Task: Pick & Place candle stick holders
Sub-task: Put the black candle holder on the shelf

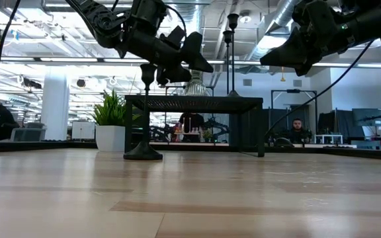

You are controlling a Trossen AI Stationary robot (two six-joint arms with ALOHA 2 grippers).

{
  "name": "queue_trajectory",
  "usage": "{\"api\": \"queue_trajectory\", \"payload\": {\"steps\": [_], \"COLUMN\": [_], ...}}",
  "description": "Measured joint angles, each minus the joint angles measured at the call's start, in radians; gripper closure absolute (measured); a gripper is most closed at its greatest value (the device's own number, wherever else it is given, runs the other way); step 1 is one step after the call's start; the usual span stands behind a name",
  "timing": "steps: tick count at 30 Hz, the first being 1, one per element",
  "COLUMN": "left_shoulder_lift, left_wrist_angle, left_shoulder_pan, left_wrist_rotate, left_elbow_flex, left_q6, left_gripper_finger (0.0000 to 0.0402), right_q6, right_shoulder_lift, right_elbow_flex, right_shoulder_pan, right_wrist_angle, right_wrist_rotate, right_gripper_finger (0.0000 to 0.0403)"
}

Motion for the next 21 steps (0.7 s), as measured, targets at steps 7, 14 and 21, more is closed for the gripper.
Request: {"api": "queue_trajectory", "payload": {"steps": [7, 14, 21], "left_shoulder_lift": [-0.003, -0.069, -0.182], "left_wrist_angle": [0.015, 0.023, 0.026], "left_shoulder_pan": [0.0, 0.0, -0.016], "left_wrist_rotate": [0.0, 0.0, 0.003], "left_elbow_flex": [0.0, 0.0, 0.0], "left_q6": [0.002, 0.003, 0.003], "left_gripper_finger": [0.0093, 0.0091, 0.0092], "right_q6": [0.0, 0.0, 0.0], "right_shoulder_lift": [0.0, 0.0, 0.0], "right_elbow_flex": [0.0, 0.0, 0.0], "right_shoulder_pan": [0.0, 0.0, 0.0], "right_wrist_angle": [0.0, -0.01, -0.015], "right_wrist_rotate": [0.0, 0.0, 0.0], "right_gripper_finger": [0.0403, 0.0403, 0.0403]}}
